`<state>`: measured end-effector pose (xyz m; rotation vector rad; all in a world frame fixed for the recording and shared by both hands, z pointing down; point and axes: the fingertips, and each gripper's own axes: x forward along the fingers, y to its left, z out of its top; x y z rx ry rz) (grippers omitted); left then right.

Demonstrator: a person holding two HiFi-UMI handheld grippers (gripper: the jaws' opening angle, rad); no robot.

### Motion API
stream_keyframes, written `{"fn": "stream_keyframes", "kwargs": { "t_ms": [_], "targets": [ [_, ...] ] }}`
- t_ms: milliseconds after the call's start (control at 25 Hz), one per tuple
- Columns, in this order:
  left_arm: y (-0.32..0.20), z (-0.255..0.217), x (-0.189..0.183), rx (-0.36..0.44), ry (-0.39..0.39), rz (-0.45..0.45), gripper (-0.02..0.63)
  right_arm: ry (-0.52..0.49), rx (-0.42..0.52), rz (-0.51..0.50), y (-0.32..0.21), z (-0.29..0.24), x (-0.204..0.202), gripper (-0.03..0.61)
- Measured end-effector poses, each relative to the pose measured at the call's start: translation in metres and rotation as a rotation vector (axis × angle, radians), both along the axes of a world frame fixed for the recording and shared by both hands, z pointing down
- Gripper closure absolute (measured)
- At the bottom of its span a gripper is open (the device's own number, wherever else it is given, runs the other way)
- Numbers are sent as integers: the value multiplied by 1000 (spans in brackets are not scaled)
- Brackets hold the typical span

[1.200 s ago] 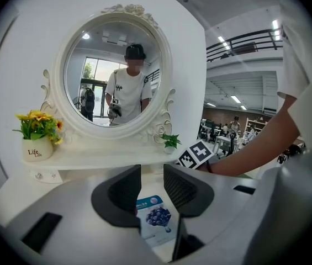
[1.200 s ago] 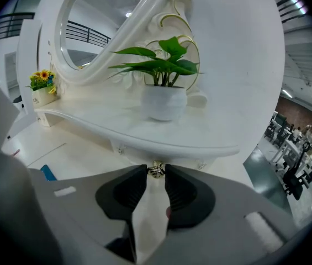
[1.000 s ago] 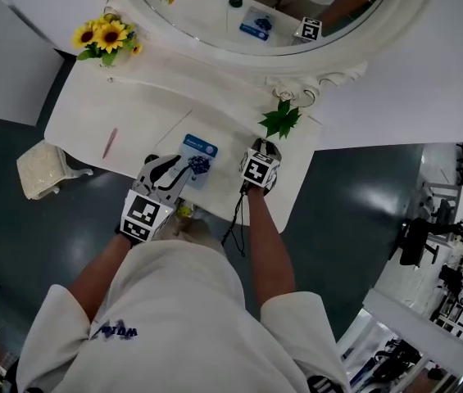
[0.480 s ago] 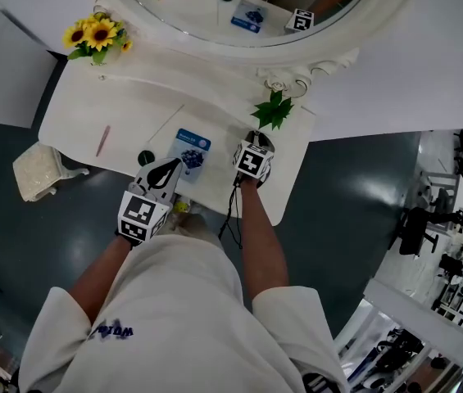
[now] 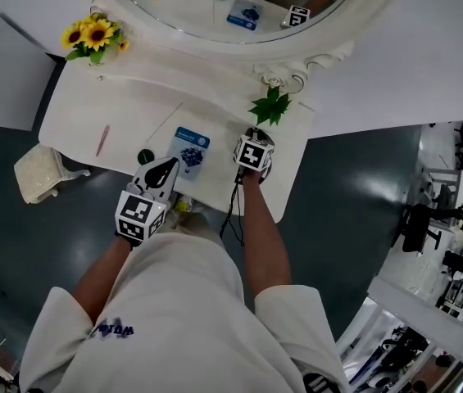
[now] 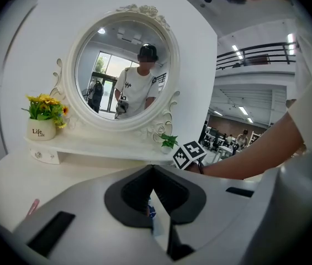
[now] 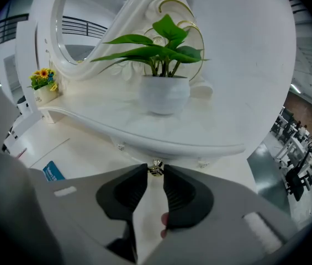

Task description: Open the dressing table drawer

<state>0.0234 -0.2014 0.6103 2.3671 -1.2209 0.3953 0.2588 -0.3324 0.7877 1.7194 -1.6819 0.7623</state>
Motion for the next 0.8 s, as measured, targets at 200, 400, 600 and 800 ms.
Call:
{"fn": "stream_keyframes", "kwargs": {
  "t_ms": [200,400,600,800],
  "targets": [
    [2,0,-2,-1,-2,-2,606,-3,-10,-5,1,1,1,476],
    [6,2,-3,-7,-7,8,606,1,-34,-11,2,-1,1,476],
    [10,2,-1,-11,-4,16,606,-13,-36,-18,2,2,0,476],
    [10,2,-3,-12,-4,13,606,-7,-37,-49,1,-1,-3,477]
  ]
}}
